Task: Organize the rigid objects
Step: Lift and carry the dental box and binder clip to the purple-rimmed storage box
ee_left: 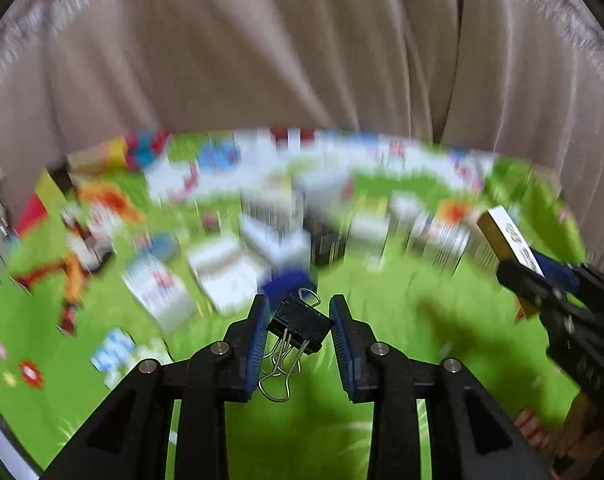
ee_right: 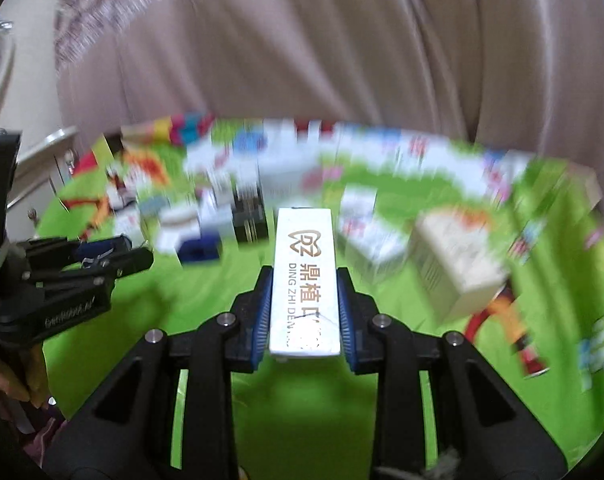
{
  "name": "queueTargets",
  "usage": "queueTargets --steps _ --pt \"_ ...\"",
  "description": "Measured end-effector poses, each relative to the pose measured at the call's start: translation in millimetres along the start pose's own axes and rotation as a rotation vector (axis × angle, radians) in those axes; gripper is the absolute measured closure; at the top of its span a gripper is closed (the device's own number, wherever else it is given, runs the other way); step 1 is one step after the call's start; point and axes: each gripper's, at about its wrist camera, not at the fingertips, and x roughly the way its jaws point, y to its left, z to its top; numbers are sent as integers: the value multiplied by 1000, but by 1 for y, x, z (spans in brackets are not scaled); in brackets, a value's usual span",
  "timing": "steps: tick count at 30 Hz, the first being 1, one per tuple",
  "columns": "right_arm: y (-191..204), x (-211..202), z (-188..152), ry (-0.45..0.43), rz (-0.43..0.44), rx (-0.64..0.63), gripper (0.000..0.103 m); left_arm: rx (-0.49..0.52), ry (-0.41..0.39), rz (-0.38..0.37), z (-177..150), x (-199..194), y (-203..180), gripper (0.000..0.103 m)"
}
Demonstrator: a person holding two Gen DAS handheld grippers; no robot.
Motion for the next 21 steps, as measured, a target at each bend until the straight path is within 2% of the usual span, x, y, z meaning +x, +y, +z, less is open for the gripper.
queueTargets --steps 6,11,15,21 --pt "21 -97 44 -350 -102 -75 69 -8 -341 17 42 -92 -9 71" --pt "40 -157 64 -550 -154 -121 69 -3 -564 54 60 -157 -6 71" --pt "53 -184 72 -622 -156 -141 69 -9 -619 45 69 -184 1 71" --pt "66 -195 78 -635 -132 -168 69 -33 -619 39 64 -200 11 70"
